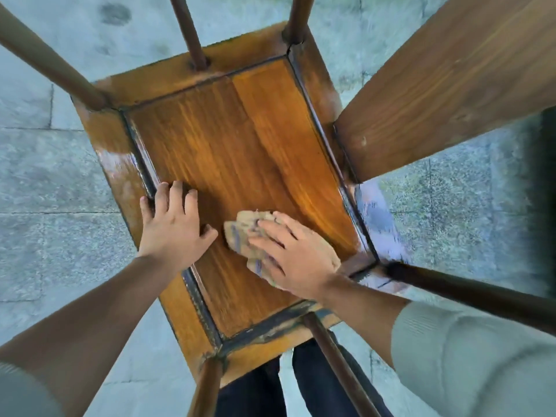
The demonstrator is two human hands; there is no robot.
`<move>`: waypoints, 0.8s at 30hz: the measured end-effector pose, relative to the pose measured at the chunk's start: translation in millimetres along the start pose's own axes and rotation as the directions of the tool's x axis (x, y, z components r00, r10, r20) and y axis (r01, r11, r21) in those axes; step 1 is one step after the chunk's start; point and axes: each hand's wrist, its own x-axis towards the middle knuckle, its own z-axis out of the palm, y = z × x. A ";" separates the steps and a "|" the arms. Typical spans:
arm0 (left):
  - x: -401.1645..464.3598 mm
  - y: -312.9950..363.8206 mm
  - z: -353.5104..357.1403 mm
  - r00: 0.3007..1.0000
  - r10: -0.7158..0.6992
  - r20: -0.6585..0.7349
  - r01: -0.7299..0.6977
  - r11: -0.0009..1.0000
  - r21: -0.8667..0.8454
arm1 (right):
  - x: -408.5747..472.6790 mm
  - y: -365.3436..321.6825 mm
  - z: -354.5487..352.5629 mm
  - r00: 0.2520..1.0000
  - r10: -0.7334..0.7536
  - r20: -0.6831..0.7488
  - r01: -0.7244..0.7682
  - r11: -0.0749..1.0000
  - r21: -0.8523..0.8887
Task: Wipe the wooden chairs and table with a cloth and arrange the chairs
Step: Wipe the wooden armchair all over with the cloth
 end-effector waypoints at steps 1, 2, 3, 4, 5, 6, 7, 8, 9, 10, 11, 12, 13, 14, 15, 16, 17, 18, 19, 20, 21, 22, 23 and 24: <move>0.4 -3.4 -0.8 1.000 -0.011 -0.002 0.011 1.000 0.016 | -4.8 7.6 -0.5 0.981 -0.160 0.111 0.161 0.987 -0.002; 1.9 -1.9 -2.3 1.000 0.012 0.011 -0.013 0.999 0.032 | -11.7 18.9 -1.3 0.956 -0.218 0.199 0.221 0.975 0.008; 2.1 4.8 -3.8 0.999 0.044 0.029 -0.045 0.998 0.033 | -19.4 32.8 -5.9 0.946 -0.206 0.251 0.211 0.977 0.007; 2.6 9.8 -5.7 0.999 0.044 0.032 -0.045 0.999 0.017 | -19.7 47.3 -11.6 0.953 -0.170 0.251 0.169 0.985 0.023; 7.1 13.4 -11.1 0.999 0.027 0.025 -0.027 1.000 -0.007 | -13.5 61.5 -18.0 0.973 -0.122 0.196 0.125 0.992 0.000; 10.4 18.5 -14.7 1.000 0.010 0.006 -0.009 0.999 -0.038 | -8.9 73.4 -24.2 0.991 -0.054 0.124 0.058 0.998 -0.026; 14.9 21.7 -19.4 1.000 0.012 -0.016 -0.013 0.998 -0.057 | -3.0 80.1 -28.9 0.998 0.046 0.036 -0.045 0.998 -0.032; 16.4 22.0 -22.2 0.998 0.055 -0.024 -0.056 0.997 -0.052 | 1.0 73.5 -28.5 0.974 0.220 -0.044 -0.220 0.975 0.002; 14.0 18.7 -22.3 0.993 0.121 -0.019 -0.121 0.992 -0.027 | 5.4 49.9 -22.2 0.894 0.433 -0.115 -0.431 0.901 0.041; 11.6 18.0 -20.4 0.983 0.183 -0.019 -0.183 0.983 -0.003 | 13.5 24.4 -14.8 0.768 0.617 -0.173 -0.614 0.786 0.075; 10.6 16.5 -18.6 0.966 0.258 -0.009 -0.258 0.966 0.016 | 22.4 -5.9 -3.2 0.587 0.784 -0.203 -0.774 0.617 0.142; 15.1 16.0 -19.2 0.941 0.338 -0.021 -0.337 0.941 0.031 | 34.6 -34.7 6.3 0.388 0.897 -0.212 -0.867 0.433 0.245; 24.8 16.4 -21.3 0.909 0.415 -0.033 -0.412 0.909 0.061 | 49.7 -57.9 10.2 0.242 0.944 -0.226 -0.891 0.308 0.333; 37.6 15.9 -22.3 0.873 0.487 -0.034 -0.483 0.871 0.091 | 62.7 -76.7 15.4 0.138 0.961 -0.240 -0.883 0.229 0.410; 48.5 16.7 -23.1 0.843 0.538 -0.024 -0.533 0.840 0.105 | 70.6 -87.7 18.8 0.096 0.965 -0.245 -0.861 0.204 0.466; 50.9 12.8 -21.3 0.805 0.593 0.013 -0.589 0.798 0.126 | 72.3 -104.4 28.7 0.116 0.962 -0.246 -0.868 0.219 0.446; 45.4 7.4 -19.6 0.774 0.629 0.066 -0.631 0.762 0.146 | 68.0 -125.9 36.6 0.153 0.961 -0.231 -0.880 0.239 0.410; 41.9 1.9 -16.3 0.746 0.656 0.114 -0.665 0.726 0.173 | 63.9 -145.4 41.3 0.155 0.969 -0.192 -0.885 0.223 0.409; 39.2 -2.5 -15.2 0.732 0.666 0.144 -0.681 0.705 0.199 | 62.7 -157.9 43.0 0.130 0.981 -0.145 -0.889 0.180 0.420; 37.1 -5.6 -16.8 0.736 0.656 0.165 -0.676 0.707 0.207 | 66.7 -163.3 43.3 0.085 0.992 -0.092 -0.895 0.117 0.431; 38.4 -6.7 -21.0 0.744 0.640 0.192 -0.668 0.712 0.216 | 74.9 -163.3 42.2 0.036 0.998 -0.050 -0.895 0.055 0.443; 41.9 -5.7 -24.6 0.741 0.639 0.206 -0.672 0.702 0.237 | 83.0 -162.3 38.0 -0.003 1.000 -0.007 -0.889 0.000 0.458; 44.6 -0.4 -31.2 0.733 0.641 0.227 -0.680 0.686 0.260 | 87.4 -162.0 32.9 -0.043 0.998 0.036 -0.881 -0.055 0.471; 46.5 1.3 -35.2 0.734 0.636 0.238 -0.679 0.686 0.260 | 92.0 -162.2 29.9 -0.051 0.997 0.052 -0.884 -0.069 0.463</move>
